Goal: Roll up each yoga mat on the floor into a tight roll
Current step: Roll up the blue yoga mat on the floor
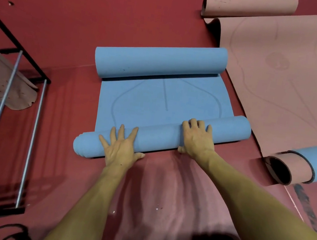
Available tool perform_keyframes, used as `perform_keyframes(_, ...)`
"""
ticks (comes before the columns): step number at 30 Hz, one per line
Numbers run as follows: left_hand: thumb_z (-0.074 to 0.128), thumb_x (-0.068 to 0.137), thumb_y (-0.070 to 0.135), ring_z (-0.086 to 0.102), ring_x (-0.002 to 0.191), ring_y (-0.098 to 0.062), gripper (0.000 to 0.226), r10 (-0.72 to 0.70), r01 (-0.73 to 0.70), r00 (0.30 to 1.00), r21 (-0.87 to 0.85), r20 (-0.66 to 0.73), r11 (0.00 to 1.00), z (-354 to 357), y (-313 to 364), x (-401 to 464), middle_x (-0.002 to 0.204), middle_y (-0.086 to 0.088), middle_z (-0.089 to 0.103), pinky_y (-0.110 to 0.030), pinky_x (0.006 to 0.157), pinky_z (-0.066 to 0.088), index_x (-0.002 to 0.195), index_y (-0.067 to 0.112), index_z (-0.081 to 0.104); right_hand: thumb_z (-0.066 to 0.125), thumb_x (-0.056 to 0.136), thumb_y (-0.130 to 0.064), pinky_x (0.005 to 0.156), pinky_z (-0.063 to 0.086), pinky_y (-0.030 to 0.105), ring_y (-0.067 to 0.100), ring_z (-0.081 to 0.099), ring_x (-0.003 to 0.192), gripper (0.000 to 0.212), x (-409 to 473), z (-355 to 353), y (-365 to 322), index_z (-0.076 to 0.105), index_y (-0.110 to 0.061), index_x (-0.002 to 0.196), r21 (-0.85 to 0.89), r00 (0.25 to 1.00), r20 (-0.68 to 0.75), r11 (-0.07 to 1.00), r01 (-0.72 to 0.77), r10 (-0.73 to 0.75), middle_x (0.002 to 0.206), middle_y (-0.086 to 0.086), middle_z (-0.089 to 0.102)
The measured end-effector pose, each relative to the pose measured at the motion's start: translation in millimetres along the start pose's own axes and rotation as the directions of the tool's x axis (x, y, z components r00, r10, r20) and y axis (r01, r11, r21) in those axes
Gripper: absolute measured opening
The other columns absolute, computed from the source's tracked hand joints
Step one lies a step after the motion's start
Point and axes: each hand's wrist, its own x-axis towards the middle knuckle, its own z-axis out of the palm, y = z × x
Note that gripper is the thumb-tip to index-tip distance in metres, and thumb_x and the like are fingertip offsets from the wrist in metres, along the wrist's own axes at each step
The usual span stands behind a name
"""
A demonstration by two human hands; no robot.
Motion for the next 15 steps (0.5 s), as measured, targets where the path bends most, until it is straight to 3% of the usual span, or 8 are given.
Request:
perform_keyframes(5, 0.085, 0.076, 0.059, -0.002, 0.159, -0.033, 0.116, -0.004, 0.003, 1.0, 0.067, 0.008, 0.998, 5, -2, 9, 0.173, -0.003, 0.007, -0.071, 0.121, -0.004, 0.16, 0.049, 0.006, 0.083, 0.068, -0.059, 0.118, 0.022, 0.067, 0.044, 0.033, 0.137, 0.092, 6, 8, 1, 0.045, -0.024, 0.145, 0.021, 0.999, -0.006, 0.999, -0.033, 0.033, 0.151, 0.015, 0.035)
perform_keyframes(9, 0.087, 0.073, 0.054, 0.025, 0.149, -0.028, 0.104, 0.009, -0.005, 0.999, 0.09, -0.047, 0.996, 2, -1, 21, 0.159, 0.0, 0.035, -0.072, 0.119, 0.008, 0.155, 0.047, 0.024, 0.083, 0.07, -0.064, 0.119, 0.019, 0.068, 0.041, 0.025, 0.145, 0.113, 9, 13, 9, 0.023, -0.028, 0.158, -0.023, 0.999, 0.047, 1.0, 0.006, -0.005, 0.153, 0.011, 0.03)
perform_keyframes(11, 0.085, 0.073, 0.055, 0.038, 0.138, -0.026, 0.094, 0.034, -0.026, 0.997, 0.123, -0.064, 0.992, -3, 0, 25, 0.149, 0.003, 0.046, -0.071, 0.116, 0.018, 0.15, 0.046, 0.033, 0.08, 0.081, -0.051, 0.115, 0.027, 0.066, 0.041, 0.035, 0.139, 0.097, 10, 13, 10, 0.027, -0.025, 0.158, -0.056, 1.0, 0.027, 0.998, -0.007, 0.008, 0.149, 0.011, 0.038)
perform_keyframes(13, 0.085, 0.071, 0.056, 0.045, 0.13, -0.026, 0.087, 0.049, -0.044, 0.998, 0.131, -0.039, 0.99, -8, 0, 28, 0.14, 0.005, 0.053, -0.068, 0.111, 0.026, 0.145, 0.047, 0.039, 0.061, 0.094, -0.022, 0.102, 0.04, 0.063, 0.042, 0.049, 0.12, 0.06, 10, 10, 7, 0.038, -0.016, 0.15, -0.114, 1.0, -0.025, 0.993, 0.013, -0.016, 0.134, 0.014, 0.05)
perform_keyframes(15, 0.086, 0.069, 0.054, 0.05, 0.123, -0.027, 0.081, 0.037, -0.039, 0.999, 0.117, 0.02, 0.992, -16, -3, 32, 0.129, 0.005, 0.059, -0.066, 0.107, 0.032, 0.138, 0.047, 0.045, 0.048, 0.089, -0.005, 0.087, 0.047, 0.055, 0.039, 0.054, 0.101, 0.041, 9, 8, 5, 0.049, -0.008, 0.131, -0.176, 0.997, -0.055, 0.983, 0.042, -0.052, 0.116, 0.014, 0.057)
